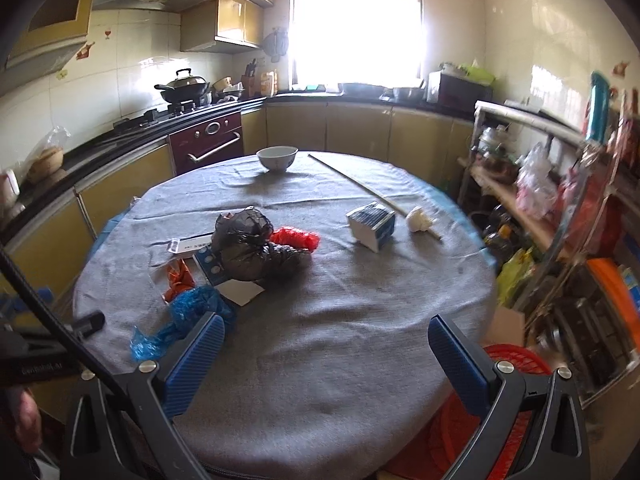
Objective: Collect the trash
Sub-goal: 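Grasp the blue plastic bag with the left tool while the right tool grasps the black plastic bag, then carry both bags to the red mesh basket and open both tools to drop them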
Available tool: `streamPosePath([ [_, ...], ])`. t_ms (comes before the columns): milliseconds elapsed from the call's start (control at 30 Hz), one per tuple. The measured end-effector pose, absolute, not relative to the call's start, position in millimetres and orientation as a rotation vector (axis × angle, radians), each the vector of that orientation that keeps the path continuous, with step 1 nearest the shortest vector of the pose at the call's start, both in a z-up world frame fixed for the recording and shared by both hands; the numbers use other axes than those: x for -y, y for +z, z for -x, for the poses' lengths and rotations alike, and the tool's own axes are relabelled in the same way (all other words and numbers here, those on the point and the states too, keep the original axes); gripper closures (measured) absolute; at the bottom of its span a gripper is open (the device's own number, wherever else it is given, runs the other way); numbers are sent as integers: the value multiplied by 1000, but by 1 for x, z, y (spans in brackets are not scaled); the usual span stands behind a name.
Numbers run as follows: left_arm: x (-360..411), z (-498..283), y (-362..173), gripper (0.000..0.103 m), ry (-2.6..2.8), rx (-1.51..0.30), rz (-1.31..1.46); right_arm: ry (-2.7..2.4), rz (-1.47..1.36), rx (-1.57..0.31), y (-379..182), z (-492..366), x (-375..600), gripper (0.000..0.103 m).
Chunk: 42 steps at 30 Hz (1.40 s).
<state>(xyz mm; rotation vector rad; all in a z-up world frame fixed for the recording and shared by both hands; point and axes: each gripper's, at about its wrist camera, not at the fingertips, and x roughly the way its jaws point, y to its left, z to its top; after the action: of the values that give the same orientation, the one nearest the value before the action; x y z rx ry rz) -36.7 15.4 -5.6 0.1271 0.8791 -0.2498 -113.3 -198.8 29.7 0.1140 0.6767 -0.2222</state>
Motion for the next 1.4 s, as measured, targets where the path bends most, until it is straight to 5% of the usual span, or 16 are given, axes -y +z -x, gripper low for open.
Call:
streamPosePath([
  [600, 10, -11, -37, 0, -446, -1034, 5, 145, -838, -901, -61, -46, 254, 0],
  [800, 27, -17, -33, 12, -518, -1000, -1, 173, -1060, -908, -89, -68, 265, 6],
  [967, 42, -26, -35, 23, -572, -1021, -6, 183, -1122, -945, -105, -80, 260, 31],
  [1067, 48, -32, -45, 41, -591, -1066, 1, 176, -1146, -956, -115, -79, 260, 46],
  [1133, 50, -35, -51, 49, -598, -1097, 17, 170, -1143, -942, -115, -75, 261, 48],
  [1400, 58, -33, -48, 58, -610, -1072, 18, 150, -1058, -904, -102, -55, 270, 50],
])
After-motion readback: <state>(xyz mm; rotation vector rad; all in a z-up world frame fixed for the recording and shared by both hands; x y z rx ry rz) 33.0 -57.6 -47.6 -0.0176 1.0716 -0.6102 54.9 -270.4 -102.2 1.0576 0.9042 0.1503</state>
